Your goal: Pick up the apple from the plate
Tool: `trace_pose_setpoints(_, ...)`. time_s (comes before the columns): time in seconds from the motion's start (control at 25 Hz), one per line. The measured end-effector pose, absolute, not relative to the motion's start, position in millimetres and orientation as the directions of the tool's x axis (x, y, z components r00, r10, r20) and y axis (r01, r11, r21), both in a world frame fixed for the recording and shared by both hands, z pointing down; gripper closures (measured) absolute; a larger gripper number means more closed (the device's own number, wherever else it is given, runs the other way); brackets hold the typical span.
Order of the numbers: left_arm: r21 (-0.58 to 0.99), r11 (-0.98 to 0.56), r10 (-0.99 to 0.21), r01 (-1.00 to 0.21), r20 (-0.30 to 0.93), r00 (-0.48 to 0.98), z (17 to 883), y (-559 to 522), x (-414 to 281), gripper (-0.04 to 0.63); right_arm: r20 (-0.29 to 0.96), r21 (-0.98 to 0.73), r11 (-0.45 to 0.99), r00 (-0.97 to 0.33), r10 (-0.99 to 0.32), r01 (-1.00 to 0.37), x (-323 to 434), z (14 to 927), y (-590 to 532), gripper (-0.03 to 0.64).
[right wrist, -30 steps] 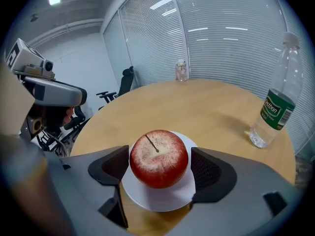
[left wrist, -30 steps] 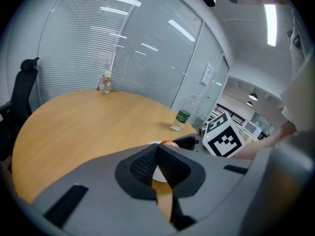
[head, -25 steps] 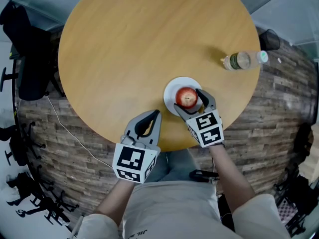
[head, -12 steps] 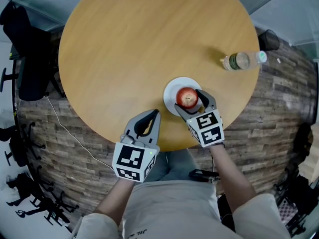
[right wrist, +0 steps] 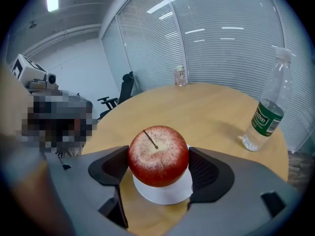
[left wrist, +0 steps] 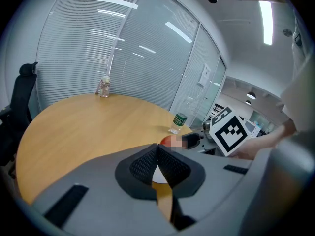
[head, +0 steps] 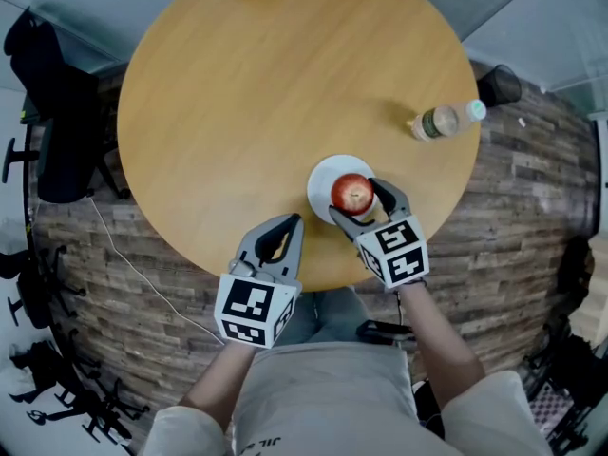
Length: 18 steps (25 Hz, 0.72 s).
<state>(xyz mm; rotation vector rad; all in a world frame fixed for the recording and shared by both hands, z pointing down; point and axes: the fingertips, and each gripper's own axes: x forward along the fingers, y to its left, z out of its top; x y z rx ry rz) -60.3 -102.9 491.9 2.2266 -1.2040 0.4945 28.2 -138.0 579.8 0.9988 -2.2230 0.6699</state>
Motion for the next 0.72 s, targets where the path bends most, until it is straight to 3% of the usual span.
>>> trace_pose_setpoints(0.72,0.252,-0.489,-0.674,-0.835,0.499,0.545,442.0,-73.2,-64.0,0.592,0.615,-0.173,0.579,-0.547,-0.568,-0.797,45.2,485.7,-103.7,0.230)
